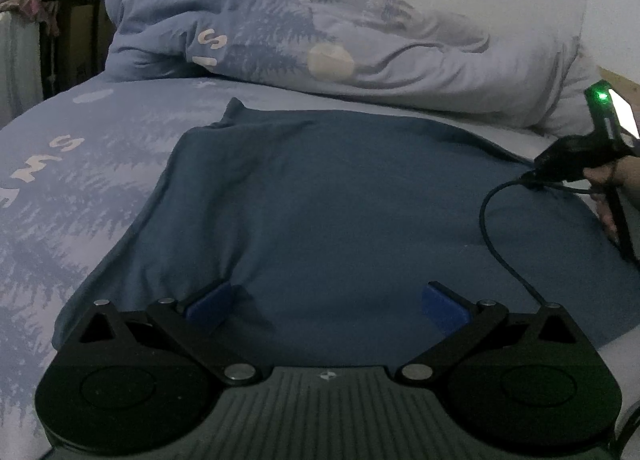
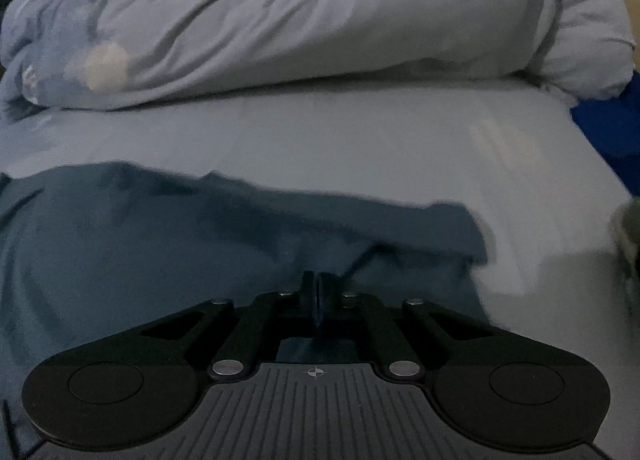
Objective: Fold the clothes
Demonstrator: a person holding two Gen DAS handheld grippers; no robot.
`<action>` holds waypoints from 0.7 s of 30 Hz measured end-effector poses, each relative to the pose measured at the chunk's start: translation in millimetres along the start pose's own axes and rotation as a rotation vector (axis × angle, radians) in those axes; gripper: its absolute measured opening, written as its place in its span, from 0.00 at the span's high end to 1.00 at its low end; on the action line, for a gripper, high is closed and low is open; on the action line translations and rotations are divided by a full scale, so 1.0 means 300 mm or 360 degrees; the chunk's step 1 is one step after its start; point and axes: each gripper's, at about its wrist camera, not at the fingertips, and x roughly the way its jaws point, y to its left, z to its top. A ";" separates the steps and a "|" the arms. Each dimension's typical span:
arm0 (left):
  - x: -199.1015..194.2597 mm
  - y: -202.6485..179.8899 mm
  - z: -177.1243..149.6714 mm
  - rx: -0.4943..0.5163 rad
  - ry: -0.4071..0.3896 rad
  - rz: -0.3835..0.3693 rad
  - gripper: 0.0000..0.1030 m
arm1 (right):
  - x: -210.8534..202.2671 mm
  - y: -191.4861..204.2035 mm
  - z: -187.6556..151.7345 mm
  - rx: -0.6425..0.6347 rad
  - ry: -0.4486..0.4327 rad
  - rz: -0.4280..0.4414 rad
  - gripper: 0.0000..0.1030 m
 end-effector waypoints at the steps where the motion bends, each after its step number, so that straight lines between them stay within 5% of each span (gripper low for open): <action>1: 0.001 0.001 -0.001 -0.0003 -0.0004 0.0001 0.00 | 0.021 -0.007 0.021 0.0009 0.0000 0.0007 1.00; 10: 0.015 -0.008 -0.006 0.0028 -0.0012 0.0032 0.00 | 0.160 -0.039 0.279 0.0122 -0.0064 -0.0249 0.96; 18: 0.013 0.000 -0.004 0.0013 -0.0019 0.0018 0.00 | -0.113 -0.102 0.231 0.0104 -0.0234 -0.0176 0.72; 20: 0.013 0.002 -0.003 0.0011 -0.0020 0.0016 0.00 | -0.207 -0.140 0.176 0.0147 -0.0284 -0.0181 0.64; 21: 0.013 0.003 -0.003 0.0009 -0.0021 0.0014 0.00 | -0.254 -0.157 0.146 0.0173 -0.0305 -0.0187 0.53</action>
